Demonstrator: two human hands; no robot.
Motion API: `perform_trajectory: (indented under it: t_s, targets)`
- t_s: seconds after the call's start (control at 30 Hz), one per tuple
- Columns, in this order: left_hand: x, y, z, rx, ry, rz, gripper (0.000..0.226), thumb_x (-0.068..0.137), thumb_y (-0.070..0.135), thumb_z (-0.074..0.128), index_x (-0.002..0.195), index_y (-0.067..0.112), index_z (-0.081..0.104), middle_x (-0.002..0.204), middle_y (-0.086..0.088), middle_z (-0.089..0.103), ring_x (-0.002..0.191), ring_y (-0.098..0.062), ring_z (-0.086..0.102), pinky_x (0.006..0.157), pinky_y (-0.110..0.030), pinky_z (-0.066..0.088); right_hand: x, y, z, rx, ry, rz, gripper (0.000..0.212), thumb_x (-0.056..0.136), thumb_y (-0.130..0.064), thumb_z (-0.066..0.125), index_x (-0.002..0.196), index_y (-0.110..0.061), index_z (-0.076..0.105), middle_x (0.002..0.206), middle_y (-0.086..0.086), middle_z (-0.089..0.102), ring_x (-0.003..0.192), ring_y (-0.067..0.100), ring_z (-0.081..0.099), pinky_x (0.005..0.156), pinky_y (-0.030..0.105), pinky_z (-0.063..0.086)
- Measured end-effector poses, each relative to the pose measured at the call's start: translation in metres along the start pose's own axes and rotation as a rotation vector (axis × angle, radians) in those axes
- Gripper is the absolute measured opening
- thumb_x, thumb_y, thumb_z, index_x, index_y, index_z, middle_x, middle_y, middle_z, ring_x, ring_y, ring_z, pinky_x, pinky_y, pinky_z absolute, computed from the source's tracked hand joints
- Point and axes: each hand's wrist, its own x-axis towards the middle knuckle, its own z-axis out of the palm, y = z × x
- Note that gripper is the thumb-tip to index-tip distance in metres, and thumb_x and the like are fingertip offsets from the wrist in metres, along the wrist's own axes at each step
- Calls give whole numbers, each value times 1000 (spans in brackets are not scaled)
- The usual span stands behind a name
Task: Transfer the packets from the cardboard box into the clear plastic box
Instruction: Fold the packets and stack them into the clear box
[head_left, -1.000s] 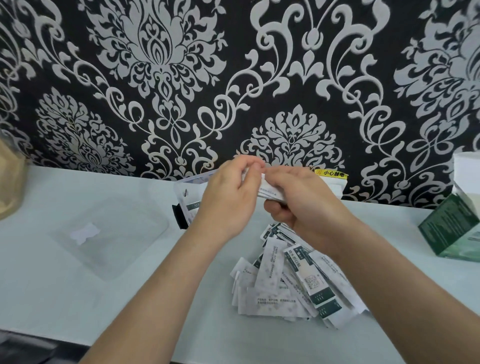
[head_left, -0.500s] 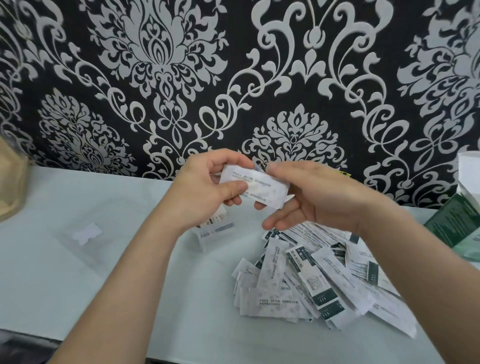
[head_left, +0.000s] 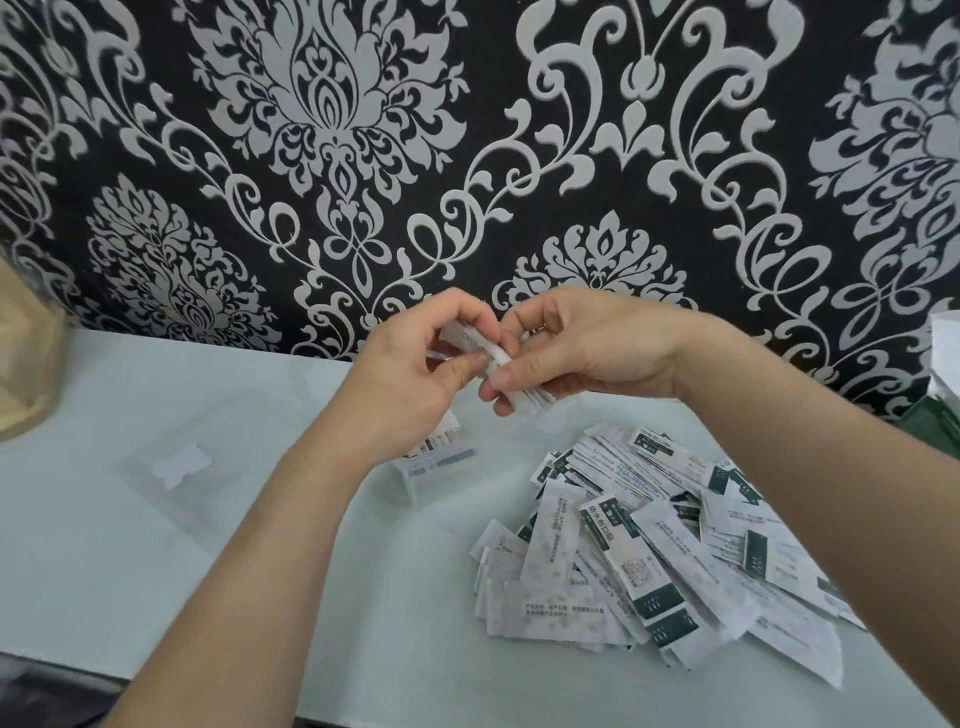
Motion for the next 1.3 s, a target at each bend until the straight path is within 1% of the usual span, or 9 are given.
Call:
perform_trajectory:
  t_s: [0.1, 0.17, 0.33, 0.43, 0.5, 0.7, 0.9, 1.03, 1.3]
  targets:
    - [1, -16, -7, 202, 155, -31, 35, 86, 11, 69, 115, 29, 61, 106, 11, 62, 92, -3, 61, 83, -24, 52, 11, -1, 0, -98, 92, 40, 20, 81, -9, 75, 82, -13, 56, 86, 20, 73, 64, 15, 65, 60, 23, 48]
    - [0, -27, -13, 421, 143, -26, 29, 88, 11, 64, 114, 24, 67, 105, 7, 66, 87, -8, 61, 84, -29, 53, 20, -1, 1, -313, 172, 83, 20, 81, -14, 77, 81, -12, 58, 74, 11, 70, 49, 9, 57, 47, 17, 43]
    - [1, -30, -8, 776, -349, -181, 29, 87, 23, 48, 101, 29, 73, 100, 9, 71, 94, -12, 60, 89, -29, 49, 52, 2, 17, -660, 146, 222, 22, 81, -23, 77, 80, -12, 57, 63, 3, 62, 45, 11, 55, 37, 14, 40]
    - [9, -30, -5, 886, -506, -221, 34, 88, 32, 41, 100, 28, 72, 104, 7, 70, 103, -17, 58, 93, -36, 47, 69, 12, 26, -773, 141, 269, 22, 82, -18, 76, 83, -10, 56, 75, 8, 62, 59, 19, 62, 57, 25, 59]
    - [12, -32, -5, 978, -588, -225, 36, 92, 35, 37, 103, 27, 70, 108, 6, 68, 105, -18, 56, 95, -37, 42, 78, 16, 30, -872, 166, 287, 23, 81, -19, 76, 82, -10, 55, 77, 8, 64, 61, 21, 63, 68, 31, 61]
    - [15, -35, -4, 985, -641, -242, 37, 94, 36, 35, 105, 27, 69, 102, 8, 67, 95, -16, 54, 91, -33, 33, 91, 25, 38, -1072, 166, 315, 35, 79, -30, 76, 68, -14, 46, 67, 0, 52, 59, 15, 50, 67, 29, 47]
    - [15, -37, -4, 960, -613, -241, 34, 93, 33, 35, 97, 25, 68, 80, 7, 61, 84, -16, 52, 83, -31, 28, 89, 23, 33, -950, 170, 316, 26, 84, -32, 72, 83, -11, 56, 82, 6, 66, 76, 23, 69, 76, 36, 60]
    - [15, -38, -3, 957, -620, -237, 36, 93, 32, 34, 101, 26, 69, 92, 6, 68, 91, -15, 56, 84, -31, 27, 89, 25, 32, -895, 173, 318, 22, 89, -22, 66, 104, -6, 61, 97, 10, 70, 90, 25, 71, 82, 40, 59]
    - [14, -41, -5, 952, -609, -228, 35, 88, 28, 39, 100, 25, 71, 98, 7, 71, 97, -14, 58, 86, -31, 32, 94, 29, 28, -733, 217, 300, 14, 92, -7, 57, 105, -2, 61, 101, 15, 70, 85, 28, 73, 76, 42, 61]
